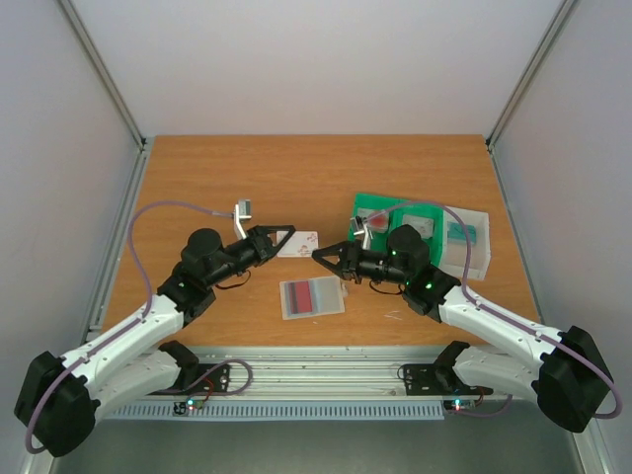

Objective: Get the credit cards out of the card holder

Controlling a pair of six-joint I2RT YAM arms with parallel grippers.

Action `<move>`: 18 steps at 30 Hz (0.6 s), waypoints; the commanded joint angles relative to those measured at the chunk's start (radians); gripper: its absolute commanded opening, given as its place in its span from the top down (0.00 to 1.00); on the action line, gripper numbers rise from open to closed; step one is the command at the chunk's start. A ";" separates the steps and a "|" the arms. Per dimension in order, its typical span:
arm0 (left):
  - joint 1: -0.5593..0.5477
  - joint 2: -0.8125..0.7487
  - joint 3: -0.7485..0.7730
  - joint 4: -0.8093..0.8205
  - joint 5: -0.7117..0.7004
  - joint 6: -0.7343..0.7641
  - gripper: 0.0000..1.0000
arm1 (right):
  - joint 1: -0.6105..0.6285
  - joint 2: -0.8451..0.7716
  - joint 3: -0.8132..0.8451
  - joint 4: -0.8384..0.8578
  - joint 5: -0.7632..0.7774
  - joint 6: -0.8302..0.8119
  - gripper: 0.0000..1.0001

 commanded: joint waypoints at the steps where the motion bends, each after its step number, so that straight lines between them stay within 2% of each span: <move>1: 0.000 0.005 -0.022 0.086 -0.001 -0.006 1.00 | 0.008 0.002 0.009 0.049 0.003 0.004 0.91; 3: -0.001 0.003 -0.024 0.081 -0.003 -0.002 1.00 | 0.009 0.000 -0.001 0.059 0.005 0.008 0.98; 6: 0.000 0.006 -0.035 0.087 -0.008 -0.001 0.99 | 0.009 0.001 -0.017 0.079 0.001 0.017 0.99; 8: 0.000 0.009 -0.038 0.089 -0.005 -0.002 0.94 | 0.009 0.002 -0.021 0.067 0.001 0.008 0.99; 10: 0.000 0.002 -0.037 0.074 -0.006 -0.001 0.81 | 0.009 0.000 -0.022 0.055 -0.001 -0.008 0.99; 14: -0.001 -0.018 -0.025 -0.004 -0.024 0.002 0.46 | 0.008 -0.013 -0.034 0.037 -0.008 -0.027 0.99; 18: 0.000 -0.047 0.015 -0.133 -0.039 0.040 0.26 | 0.004 -0.059 -0.035 -0.026 -0.007 -0.087 0.99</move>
